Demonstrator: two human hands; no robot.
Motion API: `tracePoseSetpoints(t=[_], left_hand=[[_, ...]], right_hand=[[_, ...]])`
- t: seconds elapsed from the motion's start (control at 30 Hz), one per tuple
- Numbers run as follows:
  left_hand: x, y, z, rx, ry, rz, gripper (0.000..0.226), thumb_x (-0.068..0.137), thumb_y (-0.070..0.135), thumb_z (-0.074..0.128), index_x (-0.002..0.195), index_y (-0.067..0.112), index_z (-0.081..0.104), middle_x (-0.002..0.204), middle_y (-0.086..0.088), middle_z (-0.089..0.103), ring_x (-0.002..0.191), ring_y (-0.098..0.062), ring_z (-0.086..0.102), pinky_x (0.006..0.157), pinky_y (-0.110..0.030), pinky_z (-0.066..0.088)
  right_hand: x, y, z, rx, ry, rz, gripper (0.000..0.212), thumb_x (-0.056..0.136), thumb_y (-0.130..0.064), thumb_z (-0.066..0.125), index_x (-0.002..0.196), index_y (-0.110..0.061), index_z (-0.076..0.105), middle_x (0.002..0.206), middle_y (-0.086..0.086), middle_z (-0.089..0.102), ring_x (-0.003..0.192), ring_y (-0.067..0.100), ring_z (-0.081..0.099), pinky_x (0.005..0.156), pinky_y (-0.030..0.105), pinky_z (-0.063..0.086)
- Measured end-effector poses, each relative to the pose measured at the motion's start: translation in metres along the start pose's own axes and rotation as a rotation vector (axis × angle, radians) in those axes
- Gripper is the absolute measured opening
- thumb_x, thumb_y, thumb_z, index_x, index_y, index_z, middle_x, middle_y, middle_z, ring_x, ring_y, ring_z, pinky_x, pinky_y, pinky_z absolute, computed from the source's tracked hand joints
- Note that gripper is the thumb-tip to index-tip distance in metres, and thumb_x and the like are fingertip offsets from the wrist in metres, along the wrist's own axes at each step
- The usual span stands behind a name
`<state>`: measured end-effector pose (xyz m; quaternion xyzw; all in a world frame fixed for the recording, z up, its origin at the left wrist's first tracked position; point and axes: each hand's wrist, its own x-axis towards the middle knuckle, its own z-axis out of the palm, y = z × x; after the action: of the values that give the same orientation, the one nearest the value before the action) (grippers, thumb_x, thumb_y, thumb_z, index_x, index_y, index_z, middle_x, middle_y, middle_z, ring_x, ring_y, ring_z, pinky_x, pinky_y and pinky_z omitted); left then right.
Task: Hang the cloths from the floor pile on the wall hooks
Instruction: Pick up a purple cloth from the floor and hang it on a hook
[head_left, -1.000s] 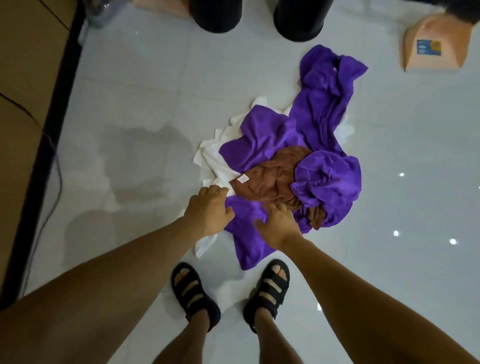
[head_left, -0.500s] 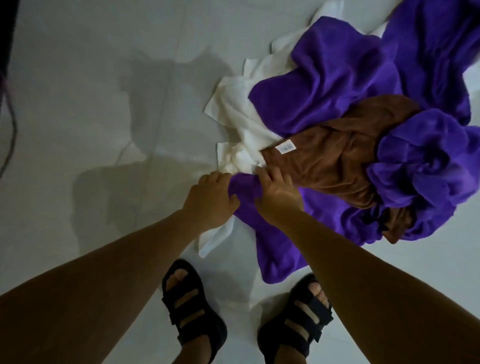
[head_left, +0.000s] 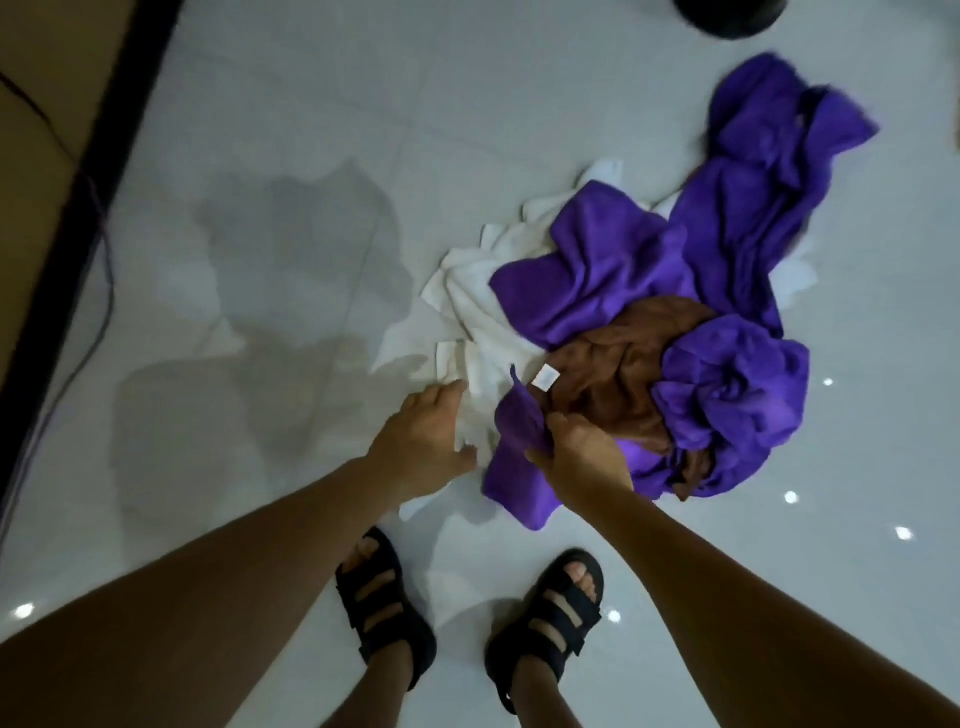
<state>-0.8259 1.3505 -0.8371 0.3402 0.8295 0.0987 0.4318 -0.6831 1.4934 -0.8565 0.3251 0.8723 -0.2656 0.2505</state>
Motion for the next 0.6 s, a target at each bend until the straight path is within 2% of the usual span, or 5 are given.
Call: tracePoseSetpoints(t=[0.2,0.3,0.4,0.53,0.6], left_hand=[[-0.073,0.085,-0.115,-0.082,-0.012,0.206,0.089,0.068,0.042,0.077,0.144,0.029,0.032,0.145,0.005,0.035,0.131,-0.016,0.033,0.101,-0.023,0.031],[-0.118,0.129,-0.186,-0.117,0.097,0.342,0.051,0.073,0.030,0.074,0.118,0.013,0.058,0.124,0.000,0.054,0.116,-0.017,0.051,0.094,-0.032,0.044],[-0.170,0.162,-0.263,-0.186,0.135,0.342,0.015,0.082,0.023,0.065,0.094,0.018,0.059,0.089,0.003,0.061,0.086,-0.021,0.059,0.072,-0.029,0.047],[-0.240,0.198,-0.365,-0.276,0.283,0.309,0.015,0.088,0.023,0.057,0.077,0.019,0.048,0.068,0.005,0.050,0.064,-0.013,0.047,0.060,-0.027,0.039],[-0.277,0.213,-0.415,-0.323,0.382,0.331,0.018,0.089,0.022,0.056,0.073,0.021,0.048,0.065,0.008,0.048,0.061,-0.008,0.046,0.057,-0.026,0.037]], right_hand=[[-0.078,-0.070,-0.161,0.415,0.112,-0.124,0.023,0.082,-0.032,0.074,0.065,-0.026,0.059,0.063,-0.002,0.062,0.064,0.025,0.059,0.062,0.033,0.042],[-0.129,-0.116,-0.250,0.768,0.009,-0.214,0.009,0.082,-0.012,0.075,0.077,-0.018,0.070,0.072,0.005,0.072,0.067,0.020,0.066,0.067,0.034,0.052],[-0.175,-0.150,-0.324,1.087,-0.065,-0.275,0.009,0.084,-0.002,0.069,0.089,-0.009,0.070,0.078,0.000,0.073,0.071,0.011,0.068,0.066,0.022,0.054],[-0.221,-0.192,-0.394,1.124,-0.078,-0.404,0.032,0.079,0.003,0.072,0.110,0.002,0.062,0.099,0.016,0.069,0.085,0.026,0.065,0.081,0.038,0.055],[-0.236,-0.218,-0.421,1.038,-0.062,-0.479,0.040,0.077,0.007,0.073,0.113,0.005,0.055,0.097,0.018,0.065,0.077,0.027,0.057,0.072,0.041,0.049]])
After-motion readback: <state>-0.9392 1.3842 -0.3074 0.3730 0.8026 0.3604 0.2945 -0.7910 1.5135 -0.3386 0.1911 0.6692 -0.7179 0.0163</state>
